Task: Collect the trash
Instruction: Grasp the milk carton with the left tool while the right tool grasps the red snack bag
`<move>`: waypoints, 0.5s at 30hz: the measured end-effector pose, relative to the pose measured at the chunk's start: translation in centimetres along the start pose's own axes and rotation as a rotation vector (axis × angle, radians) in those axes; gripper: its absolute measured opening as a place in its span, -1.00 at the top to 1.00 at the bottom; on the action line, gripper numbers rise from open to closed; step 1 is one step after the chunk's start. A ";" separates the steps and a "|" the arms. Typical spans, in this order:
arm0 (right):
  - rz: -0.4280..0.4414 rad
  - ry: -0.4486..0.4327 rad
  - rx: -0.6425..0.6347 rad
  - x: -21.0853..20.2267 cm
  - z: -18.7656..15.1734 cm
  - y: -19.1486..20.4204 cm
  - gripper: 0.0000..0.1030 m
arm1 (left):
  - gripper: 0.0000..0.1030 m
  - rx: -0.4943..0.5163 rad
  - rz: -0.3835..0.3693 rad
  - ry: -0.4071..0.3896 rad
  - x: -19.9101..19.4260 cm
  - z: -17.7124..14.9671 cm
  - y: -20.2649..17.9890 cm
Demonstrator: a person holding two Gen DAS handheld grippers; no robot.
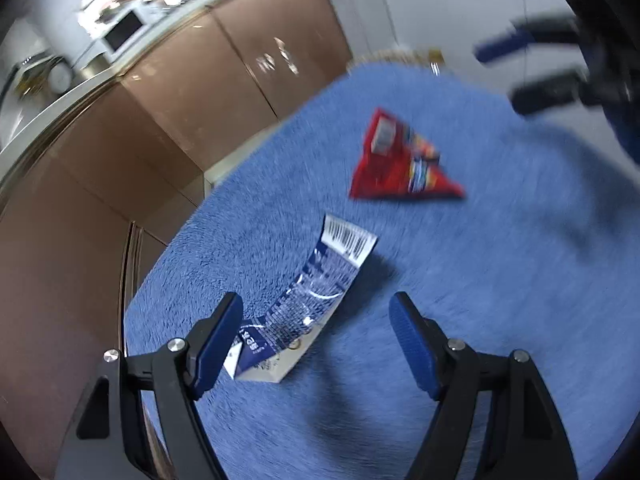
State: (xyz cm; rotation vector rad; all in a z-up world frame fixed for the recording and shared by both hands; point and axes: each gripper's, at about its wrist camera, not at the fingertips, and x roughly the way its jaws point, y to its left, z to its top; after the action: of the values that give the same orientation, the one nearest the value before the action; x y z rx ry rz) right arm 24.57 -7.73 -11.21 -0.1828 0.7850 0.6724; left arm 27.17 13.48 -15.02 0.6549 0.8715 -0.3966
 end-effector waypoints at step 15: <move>0.074 0.105 -0.001 10.0 1.5 -0.1 -0.71 | 0.17 -0.038 -0.048 0.059 4.8 0.1 2.2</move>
State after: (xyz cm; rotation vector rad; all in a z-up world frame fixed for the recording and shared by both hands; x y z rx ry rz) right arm 30.69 -2.28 -17.22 -0.1917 0.8953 0.7378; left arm 31.34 14.77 -18.07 0.6145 0.9495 -0.4045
